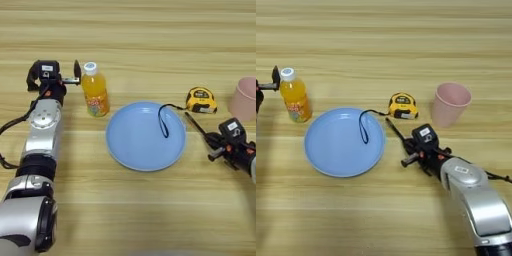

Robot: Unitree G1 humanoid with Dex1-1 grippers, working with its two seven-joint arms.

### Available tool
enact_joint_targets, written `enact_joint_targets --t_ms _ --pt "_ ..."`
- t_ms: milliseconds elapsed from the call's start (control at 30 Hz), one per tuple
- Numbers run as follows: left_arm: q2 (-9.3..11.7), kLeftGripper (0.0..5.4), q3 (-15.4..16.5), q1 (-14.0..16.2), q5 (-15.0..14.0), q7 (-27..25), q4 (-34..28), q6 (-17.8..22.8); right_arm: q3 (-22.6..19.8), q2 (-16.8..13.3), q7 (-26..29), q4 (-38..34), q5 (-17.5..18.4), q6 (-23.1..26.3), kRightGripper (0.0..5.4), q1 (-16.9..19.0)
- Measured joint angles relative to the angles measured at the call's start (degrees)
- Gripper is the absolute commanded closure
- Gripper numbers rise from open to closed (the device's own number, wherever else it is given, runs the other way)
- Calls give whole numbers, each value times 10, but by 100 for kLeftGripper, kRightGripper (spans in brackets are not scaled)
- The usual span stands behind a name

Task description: Move the objects on the table

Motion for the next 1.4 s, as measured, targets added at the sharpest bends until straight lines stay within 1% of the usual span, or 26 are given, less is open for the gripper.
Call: enact_joint_targets --t_ms 100,200,333,433,533,667,800,933,1000,1100,1133,1400 --pt "0 0 0 0 0 0 0 0 -4 1 1 -27 17 10 510 0" --pt "0 0 0 0 0 0 0 0 -5 3 0 -46 25 14 510 -2" --pt "0 0 -1 0 0 0 0 0 0 7 -2 -56 31 22 510 -18" --pt "-1 0 -1 0 0 1 0 1 21 16 -4 -56 32 24 510 -34" --pt "-1 0 -3 0 0 1 0 1 62 40 -9 -56 35 31 510 -56" --pt "-1 0 -4 1 0 1 0 1 96 55 -12 -48 35 35 510 -74" --pt "-1 0 -5 1 0 1 -1 2 127 81 -16 -12 32 34 510 -99" --pt "-2 0 -5 2 0 1 -4 2 139 111 -30 39 20 29 510 -134" --pt "-3 0 -5 3 0 1 -5 2 144 125 -38 72 11 7 510 -154" --pt "-3 0 -5 3 0 2 -6 3 145 140 -44 117 -1 -23 510 -172" --pt "-3 0 -5 3 0 2 -7 3 144 146 -48 144 -5 -39 510 -180" --pt "-4 0 -5 6 0 1 -12 4 143 172 -50 235 -19 -104 510 -205"
